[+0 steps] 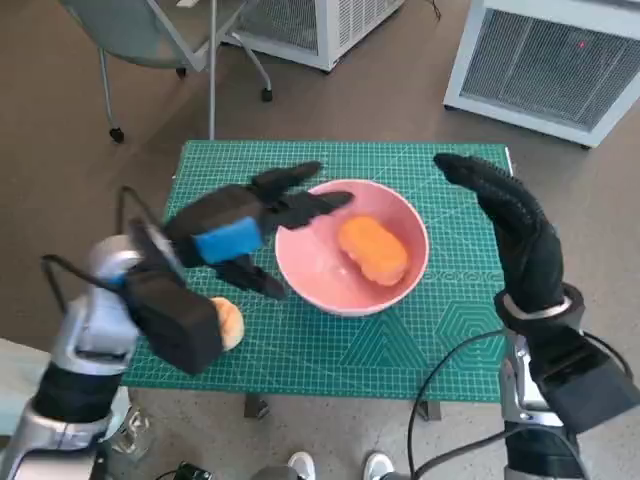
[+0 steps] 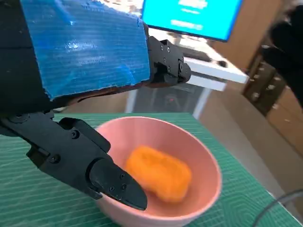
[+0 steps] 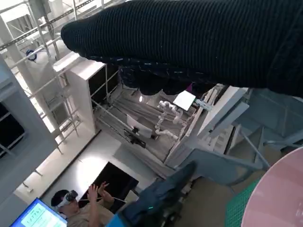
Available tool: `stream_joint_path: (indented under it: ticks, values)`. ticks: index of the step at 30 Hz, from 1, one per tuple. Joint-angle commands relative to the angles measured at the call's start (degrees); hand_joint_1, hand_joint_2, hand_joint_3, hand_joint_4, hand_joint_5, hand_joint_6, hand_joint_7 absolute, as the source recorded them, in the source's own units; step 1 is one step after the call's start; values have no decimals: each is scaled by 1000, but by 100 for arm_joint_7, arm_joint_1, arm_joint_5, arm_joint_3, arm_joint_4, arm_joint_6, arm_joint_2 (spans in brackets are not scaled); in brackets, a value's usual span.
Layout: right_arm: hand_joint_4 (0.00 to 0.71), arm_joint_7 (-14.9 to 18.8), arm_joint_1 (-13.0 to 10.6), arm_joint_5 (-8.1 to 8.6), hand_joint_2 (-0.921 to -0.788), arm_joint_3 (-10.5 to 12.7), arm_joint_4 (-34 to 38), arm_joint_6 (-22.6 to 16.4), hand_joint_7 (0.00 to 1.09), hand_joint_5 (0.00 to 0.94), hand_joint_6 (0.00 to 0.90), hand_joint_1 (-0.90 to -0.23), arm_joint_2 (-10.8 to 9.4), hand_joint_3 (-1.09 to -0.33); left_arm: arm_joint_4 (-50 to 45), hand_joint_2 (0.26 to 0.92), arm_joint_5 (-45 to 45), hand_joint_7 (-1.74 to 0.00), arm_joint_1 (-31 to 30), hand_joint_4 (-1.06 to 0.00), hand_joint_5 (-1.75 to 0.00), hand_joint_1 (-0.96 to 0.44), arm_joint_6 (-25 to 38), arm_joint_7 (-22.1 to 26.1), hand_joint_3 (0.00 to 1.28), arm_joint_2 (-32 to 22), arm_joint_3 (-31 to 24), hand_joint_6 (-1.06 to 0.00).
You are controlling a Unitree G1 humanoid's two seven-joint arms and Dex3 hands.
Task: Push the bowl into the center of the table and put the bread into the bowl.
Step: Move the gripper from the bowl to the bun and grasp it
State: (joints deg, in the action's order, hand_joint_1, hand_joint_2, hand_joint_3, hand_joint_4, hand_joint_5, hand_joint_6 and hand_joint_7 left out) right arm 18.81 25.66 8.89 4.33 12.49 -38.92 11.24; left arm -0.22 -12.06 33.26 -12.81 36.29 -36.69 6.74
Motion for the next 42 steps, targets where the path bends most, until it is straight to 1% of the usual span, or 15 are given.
stream_joint_path:
  ticks: [1,4,10,17,25,31,39,42]
  values:
    - [62,94,-128,92,-921,-8,68,57,343,3,-1,-667,31,-804,-377,697,164,0,-314,1,1,-363,283,232,2,-403,-324,-194]
    - [63,103,-109,86,-921,-5,89,58,343,3,-1,-670,28,-803,-560,686,188,0,-516,1,1,-320,422,339,1,-624,-494,-191]
    - [63,124,-66,94,-921,-13,129,72,343,3,-1,-671,19,-803,-862,675,277,0,-936,1,1,-283,688,578,0,-1024,-824,-187]
    - [62,200,-17,155,-921,-29,202,67,343,2,-1,-659,10,-805,-1059,674,260,-1,-1297,1,1,-247,1063,802,0,-1316,-960,-187]
    - [61,416,74,367,-921,-46,363,68,341,2,-1,-654,-15,-806,-1162,680,192,-5,-1591,-2,-1,-195,1542,953,3,-1460,-939,-197]
    - [60,557,108,493,-921,-46,416,98,338,1,-1,-654,-27,-806,-1125,690,97,-9,-1788,-21,-6,-222,1739,968,6,-1427,-818,-214]
    - [58,640,136,552,-921,-20,448,115,336,0,-1,-655,-8,-806,-1187,701,-69,-10,-2017,-52,-8,-220,2007,1009,7,-1392,-546,-234]
    - [57,653,153,547,-921,-10,458,132,336,0,-1,-655,3,-807,-1154,704,-119,-8,-2060,-56,-6,-214,2030,1017,7,-1372,-428,-237]
